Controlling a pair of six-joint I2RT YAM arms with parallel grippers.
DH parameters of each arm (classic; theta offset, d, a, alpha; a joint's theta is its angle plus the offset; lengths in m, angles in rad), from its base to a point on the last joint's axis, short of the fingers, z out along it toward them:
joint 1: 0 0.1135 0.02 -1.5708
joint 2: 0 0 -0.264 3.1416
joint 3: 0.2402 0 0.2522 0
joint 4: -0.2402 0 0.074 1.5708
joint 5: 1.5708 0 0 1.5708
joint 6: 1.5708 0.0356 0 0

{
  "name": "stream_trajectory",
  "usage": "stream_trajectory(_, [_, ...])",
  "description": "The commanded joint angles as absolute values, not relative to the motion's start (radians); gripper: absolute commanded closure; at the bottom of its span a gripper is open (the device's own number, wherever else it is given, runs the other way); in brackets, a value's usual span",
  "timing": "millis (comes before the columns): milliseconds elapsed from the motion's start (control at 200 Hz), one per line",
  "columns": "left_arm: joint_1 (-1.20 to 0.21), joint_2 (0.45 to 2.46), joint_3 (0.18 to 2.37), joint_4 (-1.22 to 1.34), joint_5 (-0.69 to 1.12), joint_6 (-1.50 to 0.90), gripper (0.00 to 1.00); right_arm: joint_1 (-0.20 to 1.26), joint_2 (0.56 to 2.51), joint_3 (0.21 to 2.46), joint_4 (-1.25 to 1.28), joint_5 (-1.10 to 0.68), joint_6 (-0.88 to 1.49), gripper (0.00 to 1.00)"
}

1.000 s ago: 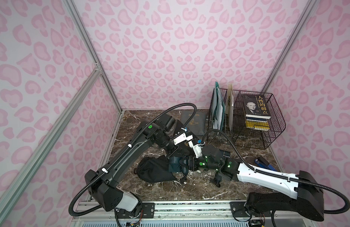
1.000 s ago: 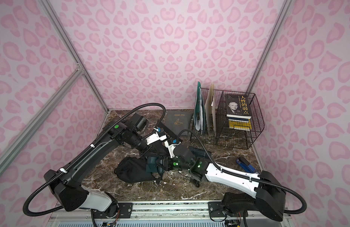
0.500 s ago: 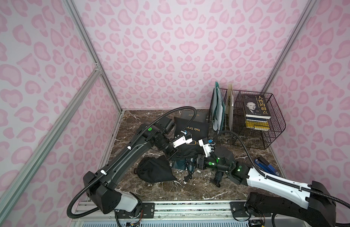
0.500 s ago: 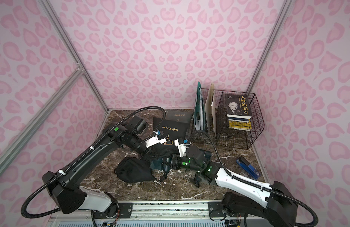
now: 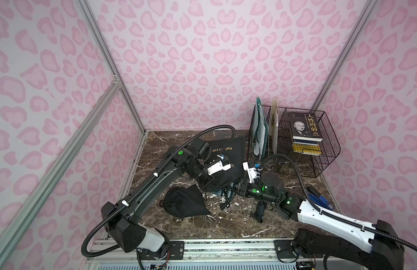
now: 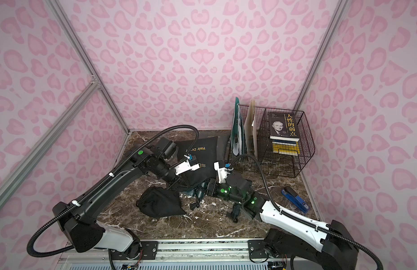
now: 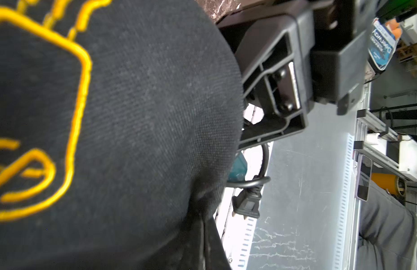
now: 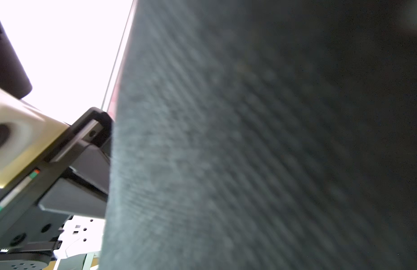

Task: Pack away hair dryers
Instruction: Place the hair dryer in the drawstring bag.

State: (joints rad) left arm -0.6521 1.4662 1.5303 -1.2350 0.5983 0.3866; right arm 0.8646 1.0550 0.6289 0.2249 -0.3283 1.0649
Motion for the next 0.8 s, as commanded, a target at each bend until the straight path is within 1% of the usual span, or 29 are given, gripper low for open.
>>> stream_trajectory(0, [-0.653,1.450,1.502,-1.255,0.626,0.376,0.98,0.849,1.038,0.619,0.301,-0.284,1.101,1.00])
stream_trajectory(210, [-0.653,1.398,1.463,-1.253,0.620,0.373,0.98,0.804,0.976,0.562,0.328,-0.255,1.162,1.00])
stream_trajectory(400, [-0.653,1.410,1.462,-1.263,0.672,0.375,0.98,0.802,0.983,0.579,0.324,-0.218,1.166,1.00])
stream_trajectory(475, [-0.653,1.420,1.462,-1.254,0.659,0.377,0.98,0.801,0.993,0.580,0.352,-0.221,1.183,1.00])
stream_trajectory(630, [-0.657,1.418,1.372,-1.223,0.574,0.403,0.98,0.796,0.989,0.564,0.391,-0.234,1.216,1.00])
stream_trajectory(795, [-0.656,1.393,1.342,-1.210,0.593,0.400,0.98,0.775,0.954,0.529,0.397,-0.219,1.247,1.00])
